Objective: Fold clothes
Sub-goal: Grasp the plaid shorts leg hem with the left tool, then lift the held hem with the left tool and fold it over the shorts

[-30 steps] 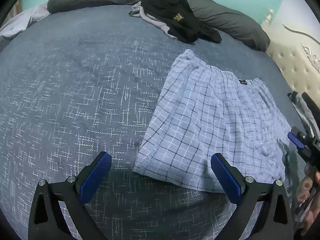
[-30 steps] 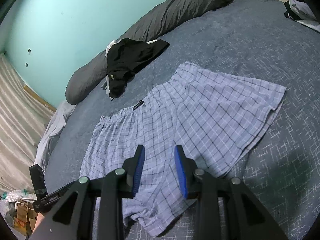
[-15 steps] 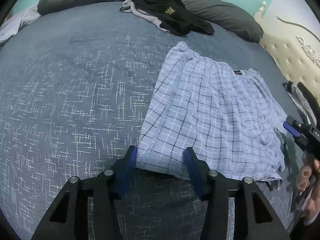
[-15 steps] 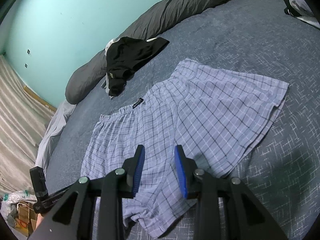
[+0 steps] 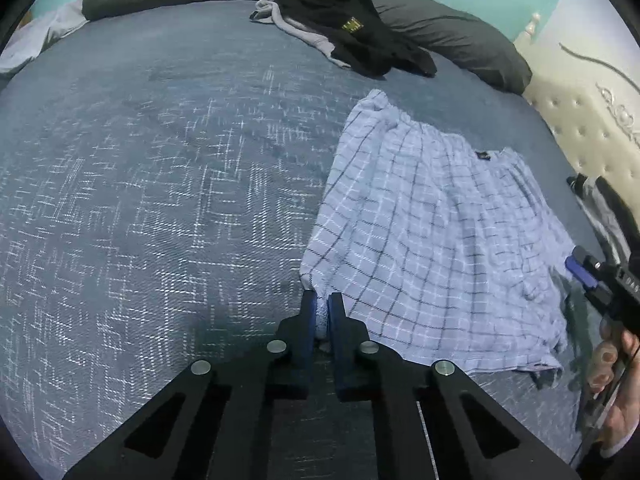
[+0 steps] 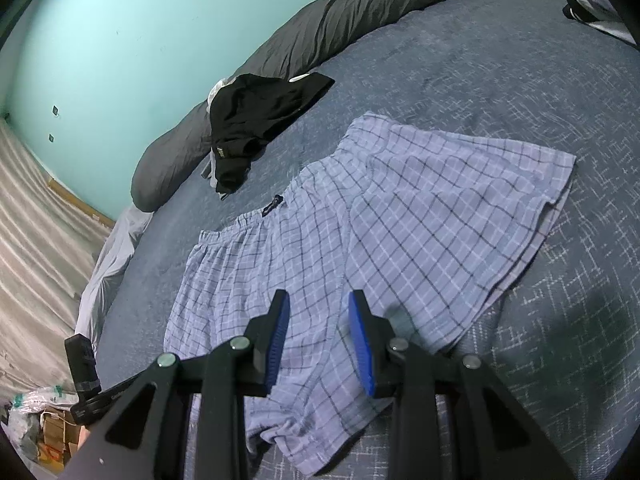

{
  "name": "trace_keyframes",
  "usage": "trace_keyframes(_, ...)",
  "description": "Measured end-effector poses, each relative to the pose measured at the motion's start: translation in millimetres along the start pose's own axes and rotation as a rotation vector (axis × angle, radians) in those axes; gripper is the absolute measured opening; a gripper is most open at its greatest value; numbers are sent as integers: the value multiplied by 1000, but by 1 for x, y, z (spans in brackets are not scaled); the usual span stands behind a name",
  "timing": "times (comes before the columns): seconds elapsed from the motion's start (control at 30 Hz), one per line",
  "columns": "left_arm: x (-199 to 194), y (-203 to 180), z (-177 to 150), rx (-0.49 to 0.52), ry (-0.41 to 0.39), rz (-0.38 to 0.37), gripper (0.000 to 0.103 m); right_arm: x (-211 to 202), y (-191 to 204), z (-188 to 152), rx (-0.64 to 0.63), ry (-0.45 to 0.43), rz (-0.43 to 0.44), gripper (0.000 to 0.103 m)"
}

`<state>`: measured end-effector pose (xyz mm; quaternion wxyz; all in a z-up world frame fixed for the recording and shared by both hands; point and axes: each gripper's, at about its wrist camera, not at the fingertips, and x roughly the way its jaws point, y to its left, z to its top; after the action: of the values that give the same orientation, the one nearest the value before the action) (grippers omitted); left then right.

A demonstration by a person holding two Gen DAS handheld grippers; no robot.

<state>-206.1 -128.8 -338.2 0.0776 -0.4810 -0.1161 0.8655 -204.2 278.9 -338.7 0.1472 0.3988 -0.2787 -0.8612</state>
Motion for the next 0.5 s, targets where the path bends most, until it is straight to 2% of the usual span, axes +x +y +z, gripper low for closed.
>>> trace_keyframes(0.17,-13,-9,7,-5,-28,-28,6,-6,-10,4,25,-21,-1,30)
trace_keyframes(0.3,-24,-28,15,22,-56,-34,6,-13,-22,9,55,-47,-7,30)
trace_keyframes(0.5,-24,-65,30,42,-55,-42,6,-29,-45,15,106,-70,-9,30)
